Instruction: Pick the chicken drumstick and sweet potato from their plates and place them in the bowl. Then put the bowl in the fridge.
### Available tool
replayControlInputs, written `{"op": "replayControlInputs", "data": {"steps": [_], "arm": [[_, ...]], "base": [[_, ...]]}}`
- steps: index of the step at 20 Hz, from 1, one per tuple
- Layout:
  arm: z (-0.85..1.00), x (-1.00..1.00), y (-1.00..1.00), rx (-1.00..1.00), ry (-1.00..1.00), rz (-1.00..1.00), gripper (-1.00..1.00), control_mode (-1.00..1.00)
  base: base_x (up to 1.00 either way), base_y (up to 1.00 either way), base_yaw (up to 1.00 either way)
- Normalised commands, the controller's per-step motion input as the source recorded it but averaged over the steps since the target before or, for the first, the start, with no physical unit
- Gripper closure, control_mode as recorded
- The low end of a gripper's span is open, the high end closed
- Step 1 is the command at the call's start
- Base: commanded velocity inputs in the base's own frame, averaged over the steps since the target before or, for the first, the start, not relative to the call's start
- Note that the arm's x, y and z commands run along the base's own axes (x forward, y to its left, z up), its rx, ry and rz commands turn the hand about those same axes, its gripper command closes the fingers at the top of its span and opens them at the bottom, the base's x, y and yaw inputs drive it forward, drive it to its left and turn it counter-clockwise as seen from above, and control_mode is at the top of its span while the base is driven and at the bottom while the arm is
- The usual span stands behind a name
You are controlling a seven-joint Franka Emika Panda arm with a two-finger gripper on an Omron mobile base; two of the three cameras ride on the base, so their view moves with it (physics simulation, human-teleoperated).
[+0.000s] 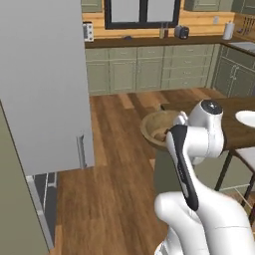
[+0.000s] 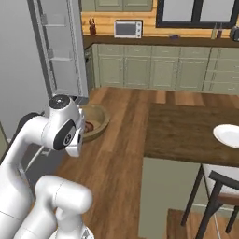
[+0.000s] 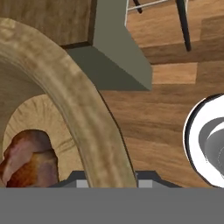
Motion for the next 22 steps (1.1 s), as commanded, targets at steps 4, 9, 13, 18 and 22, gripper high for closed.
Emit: {"op": "replayControlInputs", "data": {"steps": [4,9,13,18,22], "arm": [[0.00,0.00,0.00,0.00,0.00,0.00,1.00,1.00],[0.00,0.00,0.00,0.00,0.00,0.00,1.00,1.00],[0.00,0.00,0.00,0.00,0.00,0.00,1.00,1.00],[0.00,0.00,0.00,0.00,0.00,0.00,1.00,1.00],[0.00,0.00,0.00,0.00,0.00,0.00,1.00,1.00]], "base": [[0.79,-0.26,0.20],[0.77,-0.13,0.21],[0.68,-0.23,0.20],[0.72,-0.32,0.20],[0.68,-0.40,0.17]]}}
